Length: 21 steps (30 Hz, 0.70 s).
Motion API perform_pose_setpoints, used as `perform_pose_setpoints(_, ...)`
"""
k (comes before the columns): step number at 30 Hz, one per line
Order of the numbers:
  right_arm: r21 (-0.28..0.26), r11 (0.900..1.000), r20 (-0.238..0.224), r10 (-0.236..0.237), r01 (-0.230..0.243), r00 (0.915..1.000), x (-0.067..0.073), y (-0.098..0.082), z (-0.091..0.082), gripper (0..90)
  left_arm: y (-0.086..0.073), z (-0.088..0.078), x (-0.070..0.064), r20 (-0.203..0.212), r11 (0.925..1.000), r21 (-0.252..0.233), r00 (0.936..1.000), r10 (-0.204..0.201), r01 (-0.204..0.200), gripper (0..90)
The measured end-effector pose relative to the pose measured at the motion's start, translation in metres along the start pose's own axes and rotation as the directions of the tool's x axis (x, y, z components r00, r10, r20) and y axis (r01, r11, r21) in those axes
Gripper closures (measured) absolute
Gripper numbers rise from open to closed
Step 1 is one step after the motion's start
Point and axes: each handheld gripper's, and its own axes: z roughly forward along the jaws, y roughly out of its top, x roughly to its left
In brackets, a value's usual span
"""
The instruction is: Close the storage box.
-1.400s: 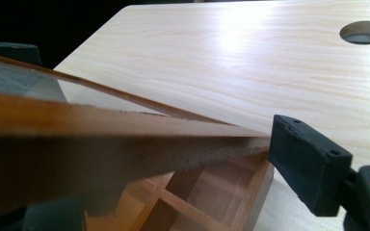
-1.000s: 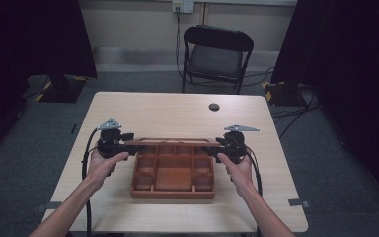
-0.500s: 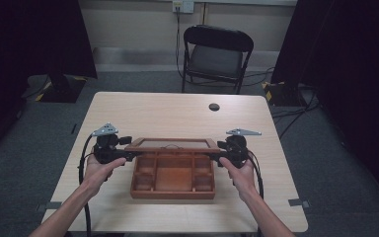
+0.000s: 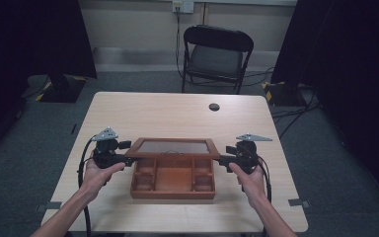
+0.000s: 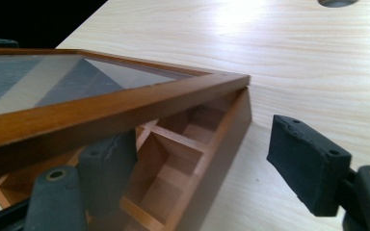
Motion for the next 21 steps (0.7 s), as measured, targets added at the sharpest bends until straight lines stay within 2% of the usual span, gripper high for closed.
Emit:
perform_pose_setpoints(3,0.008,1.000,0.013,0.007,-0.007,0.9999,-0.005,-0.002,-0.005,25.8,-0.003,0.000,0.000,0.003,1.0000,0.002,1.0000,-0.001,0.001,20.5)
perform_pose_setpoints(7,0.015,1.000,0.062,0.005,-0.005,0.9981,-0.011,-0.002,-0.013,28.5,-0.005,-0.003,0.000,0.010,1.0000,0.008,0.9999,-0.001,0.001,20.5)
perform_pose_setpoints(10,0.009,1.000,0.057,0.014,-0.015,0.9983,-0.017,-0.001,-0.019,31.0,-0.007,-0.004,0.001,-0.001,0.9997,0.023,1.0000,0.001,-0.001,20.1)
perform_pose_setpoints(11,0.007,1.000,0.058,0.011,-0.011,0.9982,-0.017,0.000,-0.021,34.9,-0.008,-0.004,0.001,0.002,0.9997,0.026,1.0000,-0.001,0.001,19.9)
perform_pose_setpoints(13,0.009,1.000,0.052,-0.005,0.004,0.9986,-0.017,0.003,-0.022,35.9,-0.011,-0.003,0.000,0.005,0.9993,0.036,1.0000,0.004,-0.005,19.9)
perform_pose_setpoints(15,0.001,1.000,0.029,-0.011,0.010,0.9995,-0.013,0.009,-0.023,40.6,-0.013,-0.003,-0.001,0.008,0.9993,0.037,0.9999,0.006,-0.007,20.7)
perform_pose_setpoints(18,-0.025,0.999,-0.032,-0.036,0.035,0.9989,-0.001,0.021,-0.024,42.9,-0.013,-0.003,-0.001,0.013,0.9994,0.034,0.9999,0.002,-0.002,20.7)
perform_pose_setpoints(21,-0.033,0.997,-0.113,-0.068,0.064,0.9913,0.018,0.035,-0.023,45.0,-0.015,-0.002,-0.001,0.013,0.9995,0.030,0.9999,-0.001,0.001,20.7)
